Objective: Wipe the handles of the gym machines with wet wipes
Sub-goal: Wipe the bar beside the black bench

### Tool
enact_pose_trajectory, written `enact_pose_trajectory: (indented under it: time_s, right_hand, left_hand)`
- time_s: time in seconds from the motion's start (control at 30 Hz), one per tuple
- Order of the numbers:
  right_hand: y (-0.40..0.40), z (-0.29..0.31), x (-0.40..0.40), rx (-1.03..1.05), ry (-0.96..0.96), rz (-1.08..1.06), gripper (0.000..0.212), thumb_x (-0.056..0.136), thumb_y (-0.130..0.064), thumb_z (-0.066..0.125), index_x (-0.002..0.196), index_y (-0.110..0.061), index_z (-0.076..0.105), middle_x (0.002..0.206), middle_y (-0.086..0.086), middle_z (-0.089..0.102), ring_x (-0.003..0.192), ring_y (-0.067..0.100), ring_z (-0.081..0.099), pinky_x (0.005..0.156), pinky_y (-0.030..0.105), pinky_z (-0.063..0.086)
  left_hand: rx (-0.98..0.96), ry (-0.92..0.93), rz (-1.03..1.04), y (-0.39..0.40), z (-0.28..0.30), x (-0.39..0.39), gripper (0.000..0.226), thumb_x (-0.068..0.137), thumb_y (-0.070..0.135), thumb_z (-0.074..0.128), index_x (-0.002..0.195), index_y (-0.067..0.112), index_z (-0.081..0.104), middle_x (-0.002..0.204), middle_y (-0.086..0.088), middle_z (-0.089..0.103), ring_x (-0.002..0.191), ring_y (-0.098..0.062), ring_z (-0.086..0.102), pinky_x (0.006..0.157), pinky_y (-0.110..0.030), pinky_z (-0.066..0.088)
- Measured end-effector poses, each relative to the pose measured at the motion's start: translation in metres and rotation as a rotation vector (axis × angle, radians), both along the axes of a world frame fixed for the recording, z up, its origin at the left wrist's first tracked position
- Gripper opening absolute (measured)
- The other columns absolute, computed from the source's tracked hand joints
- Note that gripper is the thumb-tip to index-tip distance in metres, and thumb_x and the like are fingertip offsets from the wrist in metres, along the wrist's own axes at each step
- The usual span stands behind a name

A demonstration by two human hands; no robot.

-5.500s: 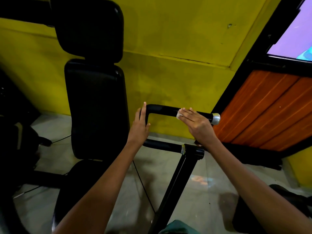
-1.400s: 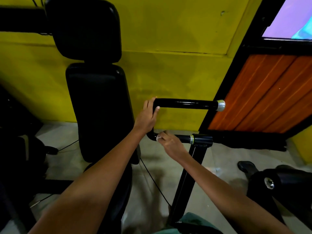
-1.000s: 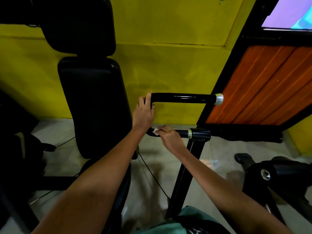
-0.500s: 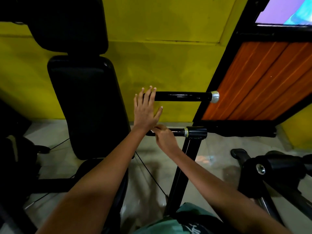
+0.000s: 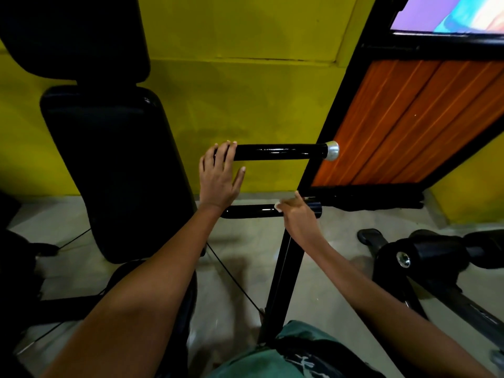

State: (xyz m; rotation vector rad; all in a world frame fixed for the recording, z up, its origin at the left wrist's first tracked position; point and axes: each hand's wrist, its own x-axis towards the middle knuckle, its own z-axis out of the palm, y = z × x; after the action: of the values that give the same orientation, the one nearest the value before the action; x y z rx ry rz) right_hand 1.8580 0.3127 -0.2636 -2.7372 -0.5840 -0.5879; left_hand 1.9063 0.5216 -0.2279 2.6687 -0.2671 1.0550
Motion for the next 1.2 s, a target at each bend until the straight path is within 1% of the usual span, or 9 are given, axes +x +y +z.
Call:
enact_pose_trajectory:
  time_s: [0.13, 0.33, 0.6, 0.67, 0.77, 0.93, 1.0, 1.07, 1.2]
  right_hand:
    - [0.011, -0.006, -0.002, 0.170, 0.044, -0.066, 0.040, 0.056, 0.028, 0.065, 0.087, 0.004, 0.072, 0.090, 0.024, 0.070, 0.081, 0.037, 0.069, 0.091, 0.057, 0.037]
    - [0.002, -0.014, -0.015, 0.125, -0.019, 0.090, 0.034, 0.065, 0.018, 0.069, 0.095, 0.002, 0.070, 0.100, 0.016, 0.069, 0.097, 0.030, 0.067, 0.090, 0.054, 0.048]
    - [0.074, -0.004, -0.011, -0.169, -0.121, 0.549, 0.032, 0.078, 0.000, 0.044, 0.096, 0.004, 0.071, 0.102, 0.017, 0.070, 0.098, 0.031, 0.067, 0.088, 0.037, 0.051]
    - [0.055, -0.008, -0.006, -0.243, -0.152, 0.565, 0.028, 0.076, 0.004, 0.055, 0.100, 0.005, 0.069, 0.107, 0.017, 0.068, 0.103, 0.031, 0.065, 0.094, 0.037, 0.046]
    - [0.011, -0.006, -0.004, -0.350, -0.123, 0.560, 0.048, 0.060, 0.013, 0.075, 0.107, 0.006, 0.066, 0.114, 0.018, 0.066, 0.109, 0.029, 0.062, 0.103, 0.034, 0.039]
    - [-0.051, 0.003, -0.002, -0.338, -0.162, 0.457, 0.032, 0.072, 0.002, 0.057, 0.102, 0.005, 0.068, 0.109, 0.017, 0.068, 0.102, 0.029, 0.066, 0.115, 0.023, 0.006]
    - [-0.044, 0.001, -0.002, -0.316, -0.153, 0.430, 0.031, 0.068, 0.000, 0.061, 0.096, 0.003, 0.071, 0.103, 0.017, 0.069, 0.097, 0.029, 0.067, 0.110, 0.025, 0.028]
    - [-0.026, 0.001, -0.002, -0.252, -0.147, 0.406, 0.030, 0.065, 0.003, 0.061, 0.093, 0.004, 0.072, 0.100, 0.018, 0.070, 0.093, 0.030, 0.068, 0.091, 0.035, 0.049]
    - [-0.019, 0.005, -0.009, -0.087, -0.030, 0.291, 0.040, 0.054, 0.015, 0.074, 0.091, -0.001, 0.073, 0.099, 0.015, 0.071, 0.087, 0.027, 0.070, 0.073, 0.037, 0.056]
  left_hand:
    - [-0.018, 0.023, -0.006, 0.000, 0.001, -0.003, 0.052, 0.093, 0.040, 0.041, 0.137, 0.012, 0.036, 0.132, -0.012, 0.050, 0.121, -0.027, 0.036, 0.092, -0.043, 0.040]
    - [-0.059, 0.071, -0.044, 0.000, 0.004, -0.004, 0.052, 0.094, 0.037, 0.044, 0.138, 0.011, 0.037, 0.134, -0.013, 0.049, 0.122, -0.028, 0.036, 0.094, -0.042, 0.041]
    - [-0.024, 0.109, -0.062, 0.005, 0.007, -0.006, 0.053, 0.095, 0.036, 0.043, 0.141, 0.012, 0.035, 0.137, -0.012, 0.047, 0.124, -0.028, 0.037, 0.093, -0.042, 0.041]
    - [-0.014, 0.111, -0.046, 0.005, 0.008, -0.008, 0.053, 0.094, 0.036, 0.043, 0.141, 0.012, 0.036, 0.137, -0.011, 0.047, 0.124, -0.027, 0.036, 0.091, -0.042, 0.041]
    - [-0.017, 0.112, -0.035, 0.004, 0.008, -0.009, 0.055, 0.092, 0.035, 0.046, 0.141, 0.013, 0.036, 0.137, -0.011, 0.047, 0.124, -0.027, 0.036, 0.093, -0.044, 0.041]
    - [-0.040, 0.108, -0.017, 0.001, 0.007, -0.009, 0.055, 0.091, 0.034, 0.050, 0.140, 0.013, 0.035, 0.136, -0.011, 0.048, 0.123, -0.027, 0.036, 0.093, -0.045, 0.041]
    - [-0.041, 0.104, -0.014, 0.001, 0.008, -0.009, 0.055, 0.091, 0.033, 0.051, 0.140, 0.013, 0.035, 0.136, -0.011, 0.048, 0.123, -0.026, 0.034, 0.092, -0.046, 0.041]
    - [-0.043, 0.104, -0.014, 0.001, 0.008, -0.009, 0.055, 0.090, 0.032, 0.051, 0.140, 0.013, 0.036, 0.135, -0.012, 0.049, 0.123, -0.026, 0.033, 0.091, -0.046, 0.042]
    - [-0.027, 0.107, -0.022, 0.002, 0.010, -0.010, 0.054, 0.092, 0.034, 0.047, 0.140, 0.011, 0.038, 0.135, -0.012, 0.048, 0.122, -0.026, 0.034, 0.091, -0.044, 0.041]
